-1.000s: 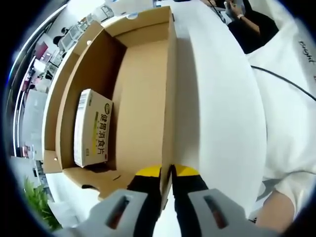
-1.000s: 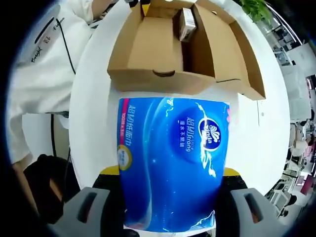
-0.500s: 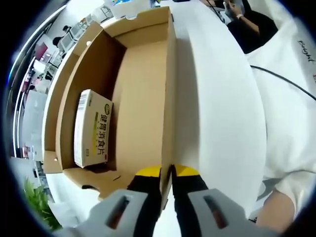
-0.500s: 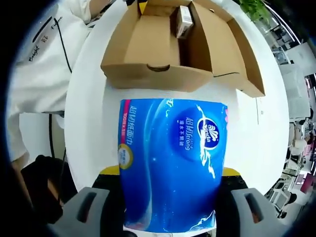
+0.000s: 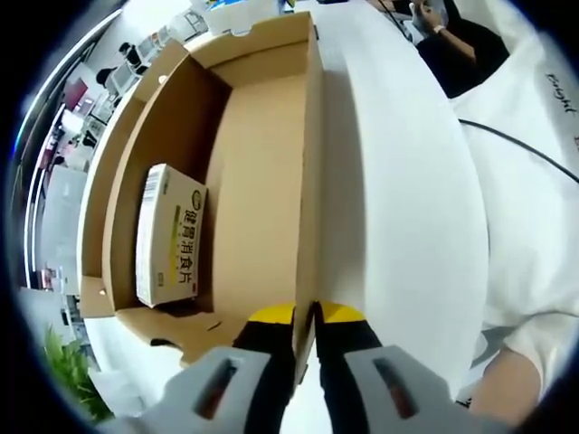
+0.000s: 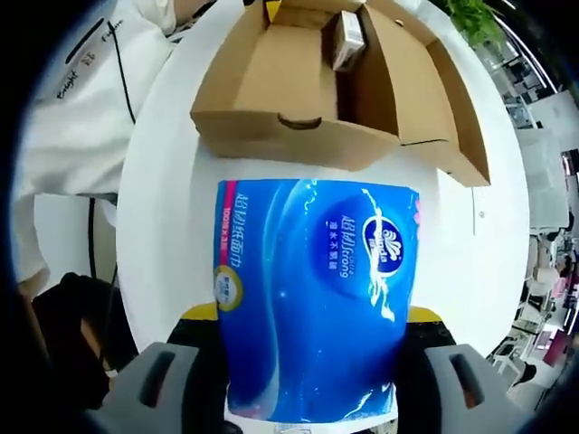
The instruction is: Operate the shoe box by opening the lid, removing the specified soft item, and placing it in the target area until the item is outside and the box remains undamaged.
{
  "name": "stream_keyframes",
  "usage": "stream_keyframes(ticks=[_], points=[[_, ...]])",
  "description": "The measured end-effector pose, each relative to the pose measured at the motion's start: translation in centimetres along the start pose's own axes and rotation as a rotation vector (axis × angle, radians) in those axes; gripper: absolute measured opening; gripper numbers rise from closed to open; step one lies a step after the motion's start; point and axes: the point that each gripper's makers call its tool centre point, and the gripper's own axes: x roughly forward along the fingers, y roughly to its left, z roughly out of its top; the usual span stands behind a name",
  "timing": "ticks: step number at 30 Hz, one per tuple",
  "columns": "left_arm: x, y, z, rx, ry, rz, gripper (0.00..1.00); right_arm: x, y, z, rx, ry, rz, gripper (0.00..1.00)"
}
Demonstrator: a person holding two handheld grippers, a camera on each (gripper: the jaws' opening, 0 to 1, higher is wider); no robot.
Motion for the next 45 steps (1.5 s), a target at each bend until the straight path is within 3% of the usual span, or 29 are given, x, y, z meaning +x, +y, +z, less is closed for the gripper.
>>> stream_keyframes(ticks=[6,18,24,45], points=[[0.0,0.0,0.0,0.003,-0.005,0.003,0.07,0.2,0.1,-0.2,-0.001,0.017,0.002,0.74],[0.0,-0.1,0.0,0.001,-0.003,0.002,0.07,0.2,0.4,0.1,0.026,-0.016,0.016,0.75],[0.0,0.0,0.0,0.003,-0.004,0.005,0.07,0.0,0.6,0.0,-0.003,-0.010,0.007,0.75],[0.0,0.0,0.0,0.006,-0.008,0.004,0.07,-2.6,0.3,0.8,0.030,-0.060,-0.042,0.67]])
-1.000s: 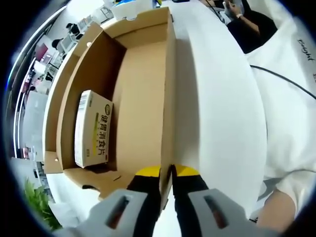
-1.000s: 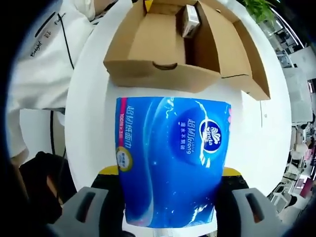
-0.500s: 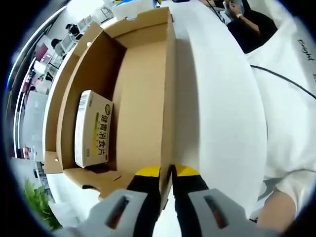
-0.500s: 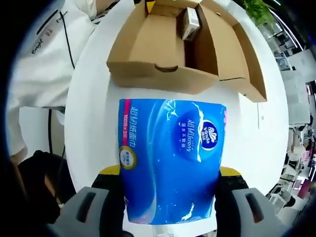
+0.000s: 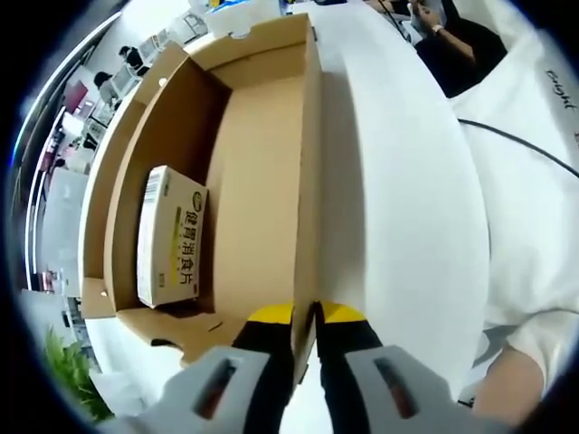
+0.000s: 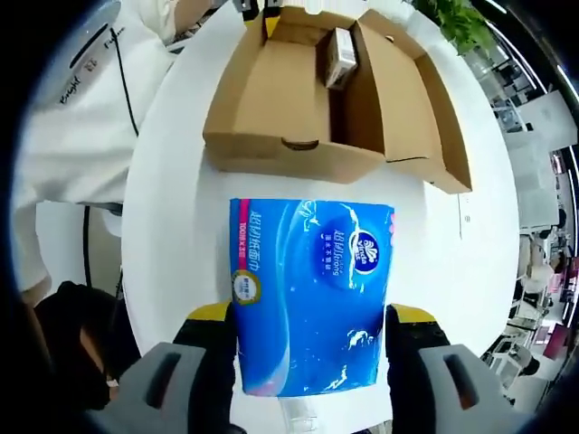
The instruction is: Operate the shoe box by opening the lid, removing the specified soft item, and placing it in the target area until the item is outside and the box remains undamaged.
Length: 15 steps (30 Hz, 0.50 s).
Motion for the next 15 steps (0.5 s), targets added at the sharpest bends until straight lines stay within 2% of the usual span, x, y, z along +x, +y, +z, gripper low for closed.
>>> stream_keyframes(ticks=[7,15], points=[[0.0,0.0,0.0,0.004,-0.003,-0.001,0.07,-1.0,-0.4,0.7,0.028,-0.047,-0.020,0.67],[0.0,-0.1,0.0,0.004,-0.003,-0.002,0.07,-1.8,-0.1,0.8,0.037,-0.051,-0.036,0.61]])
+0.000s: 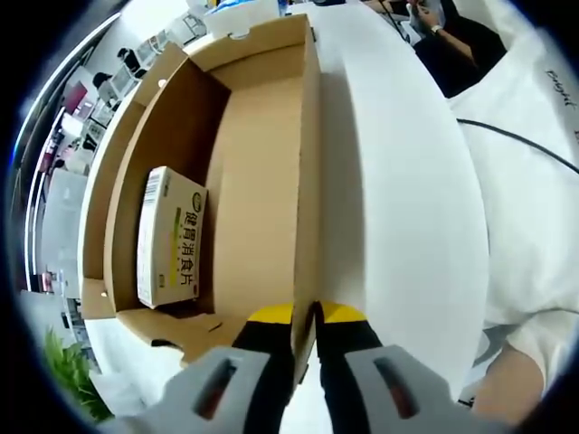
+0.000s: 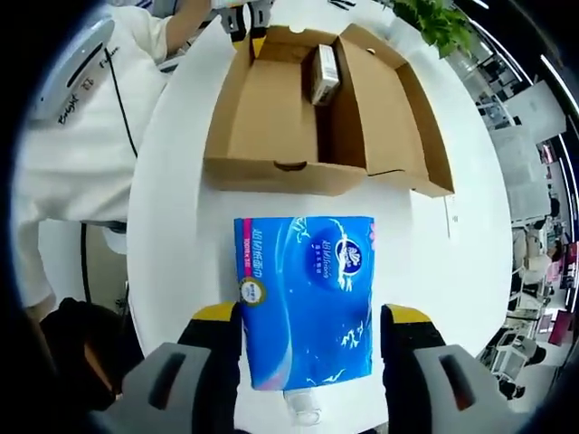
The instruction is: Operate the shoe box by opening the lid, removing the specified soft item, and placing it in the target area until the item is outside and the box remains undamaged.
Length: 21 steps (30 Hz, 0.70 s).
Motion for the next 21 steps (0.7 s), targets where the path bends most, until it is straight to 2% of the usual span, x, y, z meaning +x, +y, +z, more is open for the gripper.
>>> stream_keyframes(ticks=[3,11,14,17,21], points=[[0.0,0.0,0.0,0.003,-0.002,0.002,0.07,-0.6,-0.2,0.5,0.004,-0.040,-0.012,0.60],[0.0,0.0,0.0,0.000,-0.002,0.001,0.07,-1.4,-0.9,1.0,0.028,-0.094,-0.050,0.60],[0.0,0.0,0.1,0.000,-0.003,0.001,0.07,-1.6,-1.0,1.3,0.044,-0.123,-0.049,0.54],[0.0,0.0,0.1,0.000,-0.005,0.002,0.07,-2.1,-1.0,1.4,0.055,-0.141,-0.057,0.53],[0.0,0.0,0.1,0.000,-0.011,0.004,0.08,-2.9,-1.6,3.0,0.100,-0.267,-0.083,0.51]])
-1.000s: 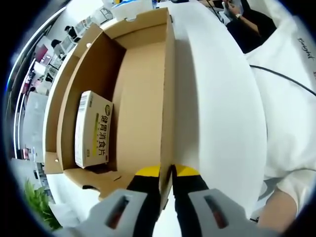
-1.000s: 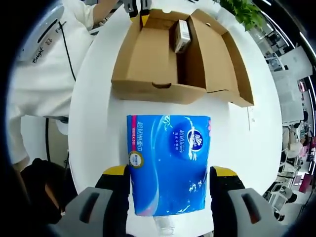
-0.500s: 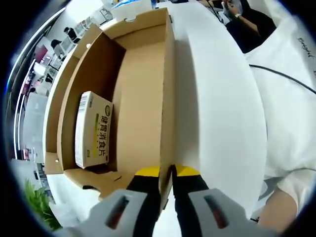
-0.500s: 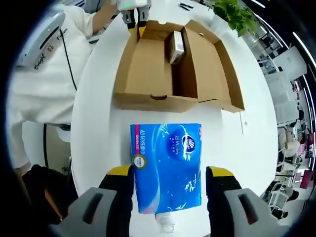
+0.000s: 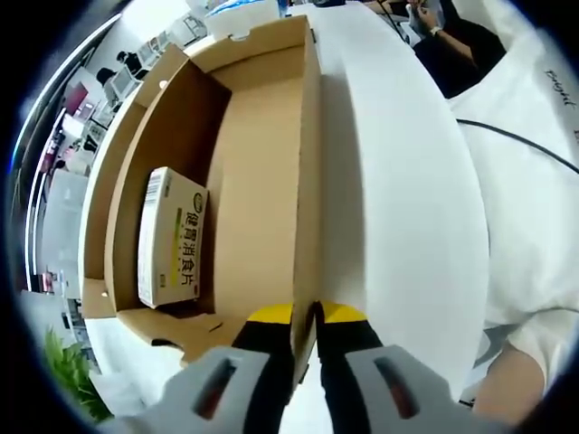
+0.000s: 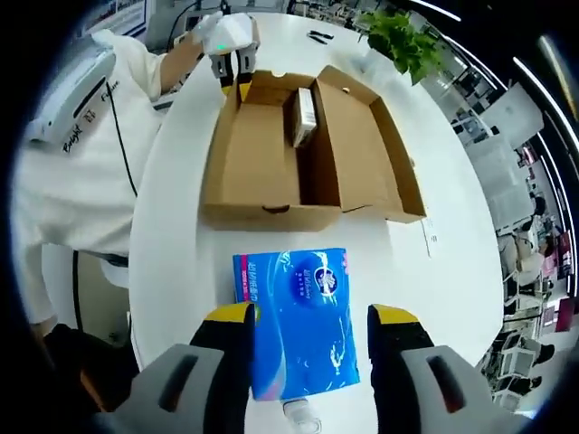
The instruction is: Operate the shoe box by opening the lid, removing the specified soft item, and placing it in the target area until the item is outside and the box remains undamaged.
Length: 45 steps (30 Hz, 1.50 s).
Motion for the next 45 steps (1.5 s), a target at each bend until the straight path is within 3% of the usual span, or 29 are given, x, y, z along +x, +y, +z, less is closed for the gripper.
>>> stream_keyframes(ticks=[5,7,10,13,15,23,26,31,34,40,45], points=[[0.0,0.0,0.0,0.000,-0.003,0.002,0.08,-0.1,-0.3,-0.4,-0.006,-0.021,-0.024,0.50],[0.0,0.0,0.0,-0.003,-0.004,0.002,0.08,-0.2,-0.7,0.0,0.008,-0.061,-0.047,0.50],[0.0,0.0,0.0,-0.007,-0.004,0.010,0.08,-1.1,-1.7,2.2,0.056,-0.225,-0.108,0.51],[0.0,0.1,0.0,-0.007,-0.006,0.015,0.08,-2.0,-2.0,4.3,0.134,-0.380,-0.122,0.50],[0.0,0.1,-0.1,-0.014,0.002,0.005,0.08,-2.3,-1.8,4.8,0.168,-0.416,-0.115,0.49],[0.0,0.1,-0.1,-0.018,-0.004,0.016,0.08,-1.8,-1.6,4.7,0.152,-0.399,-0.155,0.49],[0.0,0.1,-0.1,-0.015,-0.007,0.018,0.08,-1.9,-2.1,4.9,0.172,-0.424,-0.199,0.49],[0.0,0.2,-0.1,-0.021,-0.003,0.013,0.09,-2.0,-1.8,5.2,0.178,-0.451,-0.197,0.49],[0.0,0.3,-0.1,-0.032,-0.002,0.015,0.09,-2.0,-2.1,5.4,0.168,-0.448,-0.250,0.45],[0.0,0.3,-0.1,-0.030,-0.006,0.021,0.09,-3.1,-3.8,6.7,0.194,-0.520,-0.370,0.45],[0.0,0.3,-0.1,-0.022,-0.010,0.019,0.09,-3.3,-4.1,6.7,0.212,-0.525,-0.383,0.43]])
